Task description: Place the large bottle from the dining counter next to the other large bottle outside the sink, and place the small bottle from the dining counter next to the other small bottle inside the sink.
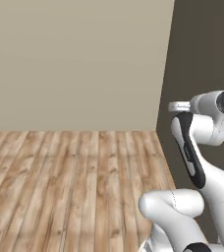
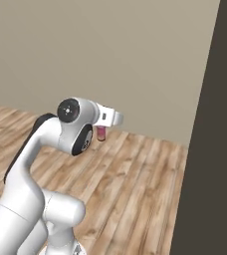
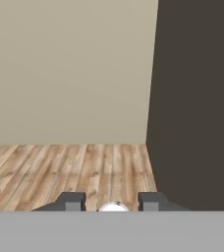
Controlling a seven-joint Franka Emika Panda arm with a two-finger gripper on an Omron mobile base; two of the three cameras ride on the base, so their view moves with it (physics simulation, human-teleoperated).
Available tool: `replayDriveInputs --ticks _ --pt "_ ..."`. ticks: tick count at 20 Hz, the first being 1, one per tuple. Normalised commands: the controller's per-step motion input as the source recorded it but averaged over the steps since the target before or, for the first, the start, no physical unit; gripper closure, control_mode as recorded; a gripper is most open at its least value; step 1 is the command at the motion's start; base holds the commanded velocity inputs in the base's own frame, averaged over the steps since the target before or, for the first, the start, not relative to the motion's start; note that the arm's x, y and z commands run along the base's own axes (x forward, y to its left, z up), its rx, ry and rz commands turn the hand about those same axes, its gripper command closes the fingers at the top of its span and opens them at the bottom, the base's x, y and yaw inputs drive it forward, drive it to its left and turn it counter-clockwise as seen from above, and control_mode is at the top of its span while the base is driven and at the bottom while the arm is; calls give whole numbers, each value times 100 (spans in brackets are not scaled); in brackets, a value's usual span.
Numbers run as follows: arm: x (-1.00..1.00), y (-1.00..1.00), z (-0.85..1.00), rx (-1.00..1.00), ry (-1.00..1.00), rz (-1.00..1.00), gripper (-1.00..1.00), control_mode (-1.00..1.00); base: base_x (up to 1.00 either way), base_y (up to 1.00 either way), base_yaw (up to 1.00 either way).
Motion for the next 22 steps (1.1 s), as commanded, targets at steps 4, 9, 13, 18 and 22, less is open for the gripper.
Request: replayDriveInputs --ticks 4,9,13,18,22 --pt "0 0 0 0 0 0 100 100 -100 73 -10" --pt "0 0 0 0 0 0 100 100 -100 70 -5" --pt "0 0 0 0 0 0 100 100 -100 58 0" --pt "0 0 0 0 0 0 100 100 -100 40 0" --pt "0 0 0 0 0 0 100 100 -100 23 0"
